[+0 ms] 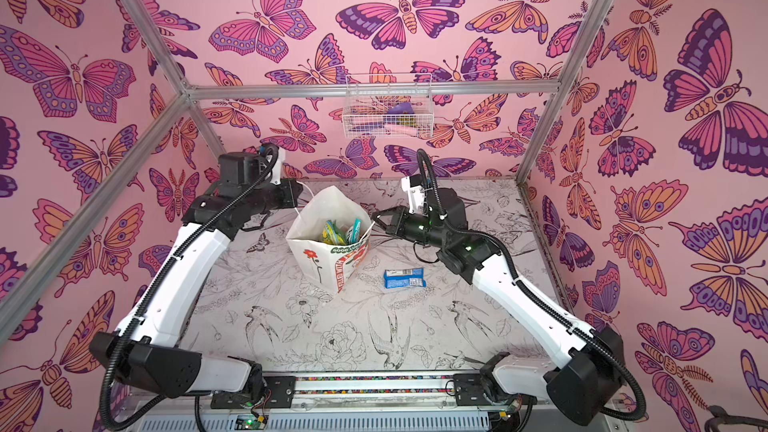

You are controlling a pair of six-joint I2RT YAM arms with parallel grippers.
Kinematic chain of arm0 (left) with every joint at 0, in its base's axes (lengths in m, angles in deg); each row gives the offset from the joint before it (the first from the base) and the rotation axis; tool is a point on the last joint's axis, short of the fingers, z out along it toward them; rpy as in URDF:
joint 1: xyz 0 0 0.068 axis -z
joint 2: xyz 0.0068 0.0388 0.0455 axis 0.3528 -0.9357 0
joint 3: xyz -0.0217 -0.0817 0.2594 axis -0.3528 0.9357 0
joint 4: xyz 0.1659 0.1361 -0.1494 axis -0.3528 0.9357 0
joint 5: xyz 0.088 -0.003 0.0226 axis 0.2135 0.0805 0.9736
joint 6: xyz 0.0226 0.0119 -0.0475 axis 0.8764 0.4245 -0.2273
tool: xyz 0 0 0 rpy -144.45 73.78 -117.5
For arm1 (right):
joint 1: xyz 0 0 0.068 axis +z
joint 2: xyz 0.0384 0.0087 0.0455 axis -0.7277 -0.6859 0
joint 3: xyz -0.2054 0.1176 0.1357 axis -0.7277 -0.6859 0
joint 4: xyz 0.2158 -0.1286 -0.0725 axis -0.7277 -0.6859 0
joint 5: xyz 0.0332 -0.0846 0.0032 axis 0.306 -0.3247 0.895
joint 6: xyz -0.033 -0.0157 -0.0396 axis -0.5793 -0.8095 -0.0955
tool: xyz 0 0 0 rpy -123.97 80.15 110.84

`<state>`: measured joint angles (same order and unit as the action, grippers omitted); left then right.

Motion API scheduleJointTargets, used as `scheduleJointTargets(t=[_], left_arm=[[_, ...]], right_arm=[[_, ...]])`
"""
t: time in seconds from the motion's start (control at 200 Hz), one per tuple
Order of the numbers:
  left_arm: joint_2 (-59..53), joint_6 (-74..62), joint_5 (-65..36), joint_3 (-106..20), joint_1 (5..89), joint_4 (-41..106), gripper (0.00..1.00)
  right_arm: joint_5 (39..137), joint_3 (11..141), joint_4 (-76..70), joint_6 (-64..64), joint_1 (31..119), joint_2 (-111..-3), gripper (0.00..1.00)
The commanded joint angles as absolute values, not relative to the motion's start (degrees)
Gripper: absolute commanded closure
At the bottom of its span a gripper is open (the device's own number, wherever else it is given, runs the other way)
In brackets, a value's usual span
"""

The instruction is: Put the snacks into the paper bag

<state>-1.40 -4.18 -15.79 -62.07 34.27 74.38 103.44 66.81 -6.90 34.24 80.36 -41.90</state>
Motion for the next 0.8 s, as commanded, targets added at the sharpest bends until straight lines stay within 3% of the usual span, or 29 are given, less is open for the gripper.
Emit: scheduleJointTargets(t=[0.0, 0.07, 0.095, 0.13, 0.21, 0.29, 0.511, 0.796], left_arm=[[1.15, -4.44, -16.04, -63.84, 34.64, 74.14, 1.0], [1.8, -4.39, -15.86, -64.3, 34.64, 74.15, 1.0], [2.06, -4.34, -15.9, -64.35, 34.64, 74.09, 0.96], [2.46, -4.42, -16.09, -64.41, 34.67, 74.11, 0.85], [3.71, -4.6, -17.0, -64.41, 34.67, 74.15, 0.49], [4.81, -4.47, -16.46, -64.26, 34.64, 74.12, 0.36], [4.83, -3.55, -14.66, -62.63, 34.6, 74.29, 0.34], [0.77, -4.6, -18.33, -61.1, 36.19, 73.94, 0.48]], right_arm=[[105.22, 71.7, -5.08, 32.58, 78.84, -42.25, 1.0], [105.64, 73.38, -6.1, 32.08, 78.23, -42.9, 1.0], [105.75, 73.83, -6.35, 31.91, 78.1, -43.05, 1.0], [105.85, 74.28, -6.51, 31.75, 78.02, -43.17, 1.0], [105.92, 74.75, -6.92, 31.45, 77.88, -43.34, 1.0], [105.99, 74.6, -6.94, 31.53, 77.8, -43.42, 1.0], [106.44, 73.2, -5.57, 32.32, 77.76, -43.24, 1.0], [106.56, 71.96, -4.77, 33.02, 77.79, -42.67, 1.0]])
